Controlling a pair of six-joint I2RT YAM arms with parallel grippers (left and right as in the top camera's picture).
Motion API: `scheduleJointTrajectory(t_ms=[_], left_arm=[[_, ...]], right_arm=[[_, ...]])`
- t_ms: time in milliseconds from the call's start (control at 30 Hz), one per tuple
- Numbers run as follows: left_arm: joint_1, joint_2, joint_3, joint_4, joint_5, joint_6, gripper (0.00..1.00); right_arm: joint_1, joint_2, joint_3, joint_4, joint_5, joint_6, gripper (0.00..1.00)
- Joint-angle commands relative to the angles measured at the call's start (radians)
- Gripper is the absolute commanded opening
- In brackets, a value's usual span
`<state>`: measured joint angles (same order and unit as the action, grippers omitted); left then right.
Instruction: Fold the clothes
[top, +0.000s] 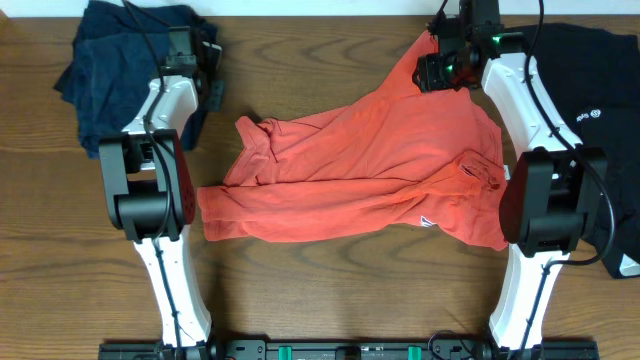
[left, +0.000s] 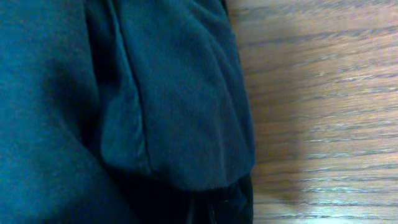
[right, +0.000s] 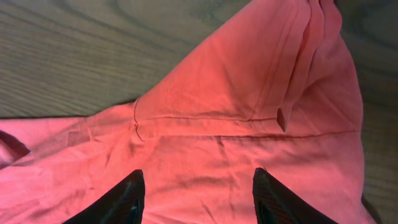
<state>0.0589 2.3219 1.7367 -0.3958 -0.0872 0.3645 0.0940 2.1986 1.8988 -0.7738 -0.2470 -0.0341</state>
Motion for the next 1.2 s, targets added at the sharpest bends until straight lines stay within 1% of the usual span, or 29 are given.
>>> scheduleJointTrajectory(t_ms=[0, 33, 100, 267, 300, 333, 400, 467, 500, 567, 633, 733, 900, 1067, 1133, 1167], left_arm=[[-0.008, 0.034, -0.02, -0.051, -0.056, 0.003, 0.13], [-0.017, 0.023, -0.02, -0.063, -0.056, -0.004, 0.16], [-0.039, -0.01, -0.02, -0.101, -0.056, -0.012, 0.29], [-0.089, -0.096, -0.02, -0.189, -0.056, -0.074, 0.42], [-0.096, -0.115, -0.02, -0.208, -0.056, -0.101, 0.49], [-0.104, -0.142, -0.019, -0.235, -0.055, -0.144, 0.53], [-0.111, -0.198, -0.014, -0.299, -0.035, -0.212, 0.56], [-0.109, -0.251, -0.007, -0.362, 0.069, -0.247, 0.62], [-0.104, -0.282, -0.007, -0.397, 0.152, -0.248, 0.65], [-0.097, -0.307, -0.007, -0.45, 0.269, -0.247, 0.68], [-0.095, -0.308, -0.008, -0.5, 0.346, -0.247, 0.69], [-0.098, -0.28, -0.016, -0.547, 0.409, -0.246, 0.69], [-0.105, -0.199, -0.017, -0.565, 0.416, -0.234, 0.69], [-0.104, -0.119, -0.017, -0.542, 0.416, -0.231, 0.69], [-0.104, -0.113, -0.017, -0.536, 0.416, -0.231, 0.68], [-0.104, -0.113, -0.016, -0.531, 0.416, -0.231, 0.64]], right_arm=[[0.002, 0.001, 0.01, 0.006, -0.004, 0.002, 0.54], [0.001, 0.001, 0.01, 0.005, -0.004, 0.002, 0.54], [0.0, 0.001, 0.01, 0.003, -0.004, 0.002, 0.54], [0.0, 0.001, 0.011, 0.008, -0.004, 0.002, 0.54], [0.0, 0.001, 0.011, 0.007, -0.005, 0.002, 0.54], [0.0, 0.001, 0.011, 0.005, -0.006, 0.002, 0.55], [0.0, 0.001, 0.011, -0.007, -0.026, -0.006, 0.57], [0.0, 0.001, 0.011, -0.02, -0.05, -0.021, 0.59], [0.0, 0.001, 0.011, -0.024, -0.05, -0.021, 0.6], [0.0, 0.001, 0.011, -0.026, -0.05, -0.021, 0.61], [0.0, 0.001, 0.011, -0.027, -0.05, -0.02, 0.61], [0.0, 0.001, 0.011, -0.031, -0.051, -0.02, 0.61], [0.0, 0.001, 0.011, -0.034, -0.083, -0.02, 0.61], [-0.002, 0.001, 0.011, -0.055, -0.084, -0.021, 0.61], [-0.003, 0.001, 0.011, -0.057, -0.084, -0.021, 0.61], [-0.003, 0.001, 0.011, -0.056, -0.084, -0.021, 0.61]])
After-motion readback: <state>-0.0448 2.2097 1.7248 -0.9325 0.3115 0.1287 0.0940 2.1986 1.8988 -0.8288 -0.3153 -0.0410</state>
